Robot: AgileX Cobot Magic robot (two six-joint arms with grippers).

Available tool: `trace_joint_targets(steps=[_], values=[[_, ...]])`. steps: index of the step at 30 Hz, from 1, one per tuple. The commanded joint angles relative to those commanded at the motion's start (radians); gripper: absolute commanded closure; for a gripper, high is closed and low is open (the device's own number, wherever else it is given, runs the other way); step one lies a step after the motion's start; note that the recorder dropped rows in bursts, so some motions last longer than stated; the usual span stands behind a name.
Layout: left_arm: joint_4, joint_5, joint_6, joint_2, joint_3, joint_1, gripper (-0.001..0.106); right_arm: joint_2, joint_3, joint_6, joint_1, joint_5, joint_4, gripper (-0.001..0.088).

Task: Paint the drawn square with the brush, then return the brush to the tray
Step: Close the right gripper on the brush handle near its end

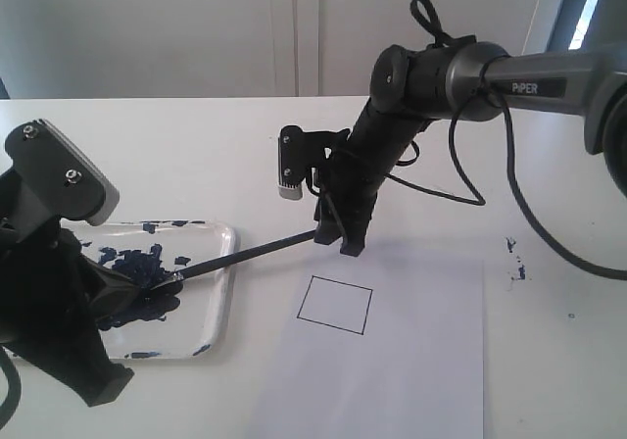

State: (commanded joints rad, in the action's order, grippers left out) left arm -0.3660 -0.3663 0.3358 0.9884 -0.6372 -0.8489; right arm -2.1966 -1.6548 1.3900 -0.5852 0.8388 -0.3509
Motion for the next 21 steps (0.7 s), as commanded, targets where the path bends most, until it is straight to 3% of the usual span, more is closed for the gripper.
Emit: trace_joint_targets(steps=[14, 21], values=[[0.000, 0.000, 0.000, 0.000, 0.000, 0.000, 0.105, -0.028, 0.000, -0.005, -0.002, -0.010, 0.035, 0.0574], [0.000, 0.000, 0.000, 0.000, 0.000, 0.000, 0.105, -0.028, 0.000, -0.005, -0.002, -0.008, 0.037, 0.0759]])
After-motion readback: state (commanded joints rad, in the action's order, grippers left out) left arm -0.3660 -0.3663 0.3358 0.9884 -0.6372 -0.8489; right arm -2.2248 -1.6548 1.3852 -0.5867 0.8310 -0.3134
